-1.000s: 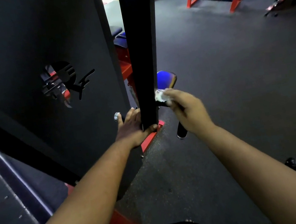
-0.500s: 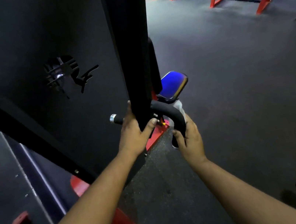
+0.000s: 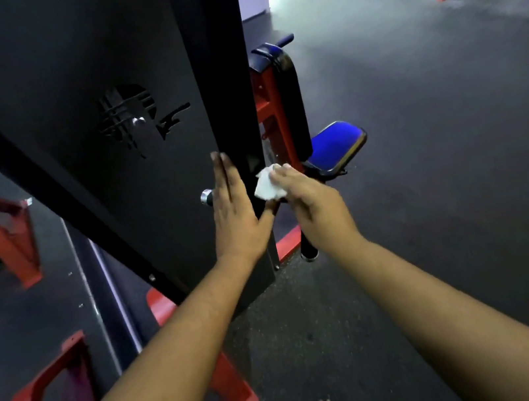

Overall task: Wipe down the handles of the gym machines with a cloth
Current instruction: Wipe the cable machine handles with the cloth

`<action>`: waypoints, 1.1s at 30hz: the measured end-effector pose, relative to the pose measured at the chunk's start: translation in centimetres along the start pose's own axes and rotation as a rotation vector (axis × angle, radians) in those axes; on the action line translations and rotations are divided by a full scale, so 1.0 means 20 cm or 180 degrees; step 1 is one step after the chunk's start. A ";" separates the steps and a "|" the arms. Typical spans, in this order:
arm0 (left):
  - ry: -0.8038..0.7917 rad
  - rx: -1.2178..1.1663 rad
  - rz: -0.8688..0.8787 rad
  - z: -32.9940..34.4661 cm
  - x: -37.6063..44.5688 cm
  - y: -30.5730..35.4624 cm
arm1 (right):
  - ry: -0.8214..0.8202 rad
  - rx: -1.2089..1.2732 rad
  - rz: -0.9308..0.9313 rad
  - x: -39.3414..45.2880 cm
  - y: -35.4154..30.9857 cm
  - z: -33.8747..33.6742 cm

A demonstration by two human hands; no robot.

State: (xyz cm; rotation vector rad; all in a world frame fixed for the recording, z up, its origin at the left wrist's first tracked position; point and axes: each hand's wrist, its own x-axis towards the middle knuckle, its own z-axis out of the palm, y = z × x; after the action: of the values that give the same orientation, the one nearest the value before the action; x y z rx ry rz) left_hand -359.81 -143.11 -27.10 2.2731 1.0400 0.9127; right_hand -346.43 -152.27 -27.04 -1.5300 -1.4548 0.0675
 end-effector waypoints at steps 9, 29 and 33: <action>-0.0164 0.0057 0.0029 -0.02 -0.01 -0.02 | -0.0041 -0.1237 -0.0498 -0.28 0.13 -0.06; 0.0556 -0.0117 -0.1007 0.14 -0.01 0.20 | -0.1122 -0.0171 -0.1432 -0.03 0.50 -0.28; 0.0568 0.0037 -0.1221 0.16 -0.01 0.24 | -0.1690 0.0066 -0.1466 -0.18 0.68 -0.35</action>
State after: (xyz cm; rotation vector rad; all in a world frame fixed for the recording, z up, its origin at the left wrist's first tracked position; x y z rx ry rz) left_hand -355.27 -146.72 -26.18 1.9276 1.4971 0.9536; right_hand -333.17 -156.50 -34.31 -1.1688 -2.1899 0.2239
